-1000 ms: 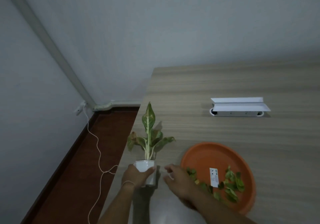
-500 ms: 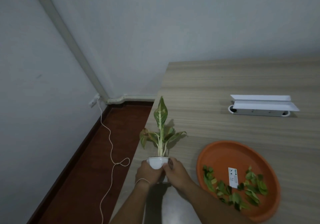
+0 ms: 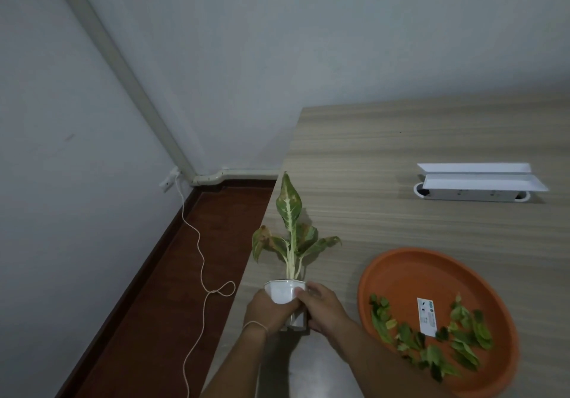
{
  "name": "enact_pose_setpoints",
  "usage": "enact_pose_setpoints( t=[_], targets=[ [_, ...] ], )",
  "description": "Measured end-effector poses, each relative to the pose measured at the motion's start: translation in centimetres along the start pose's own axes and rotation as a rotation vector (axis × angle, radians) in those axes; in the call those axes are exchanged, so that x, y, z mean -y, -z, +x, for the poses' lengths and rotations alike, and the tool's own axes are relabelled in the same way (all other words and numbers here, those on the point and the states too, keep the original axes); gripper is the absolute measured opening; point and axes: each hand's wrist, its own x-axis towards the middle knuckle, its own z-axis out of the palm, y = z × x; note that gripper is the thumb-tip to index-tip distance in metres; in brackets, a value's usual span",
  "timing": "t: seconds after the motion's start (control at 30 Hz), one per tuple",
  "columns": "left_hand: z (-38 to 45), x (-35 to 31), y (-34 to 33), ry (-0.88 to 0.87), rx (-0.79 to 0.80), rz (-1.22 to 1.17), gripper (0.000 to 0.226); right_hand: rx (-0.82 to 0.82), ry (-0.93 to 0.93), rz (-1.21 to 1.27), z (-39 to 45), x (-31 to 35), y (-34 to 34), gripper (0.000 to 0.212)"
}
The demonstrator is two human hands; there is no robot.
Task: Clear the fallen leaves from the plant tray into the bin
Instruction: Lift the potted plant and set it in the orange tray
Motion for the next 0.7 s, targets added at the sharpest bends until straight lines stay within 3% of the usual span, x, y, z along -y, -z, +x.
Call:
enact_pose_setpoints(
  t=[0.13,0.17,0.23,0.43,0.7],
  targets=[
    [-0.3,-0.6,0.1,-0.043,0.002,-0.018,0.051,0.021,0.041,0.030,0.1,0.6,0.1,0.060],
    [-0.5,-0.8,0.0,-0.051,-0.004,-0.033,0.046,0.029,0.062,0.030,-0.5,1.3,0.2,0.058],
    [-0.9,-1.9,-0.1,-0.062,-0.026,-0.065,0.041,0.039,0.107,0.039,-2.1,3.2,0.9,0.031],
    [-0.6,-6.2,-2.1,-0.130,-0.002,-0.129,0.080,0.040,0.250,0.064,-5.8,8.2,6.1,0.005],
    [-1.9,-13.0,-8.4,-0.247,0.186,-0.165,0.063,-0.049,0.345,0.009,-10.6,11.1,16.5,0.021]
  ],
)
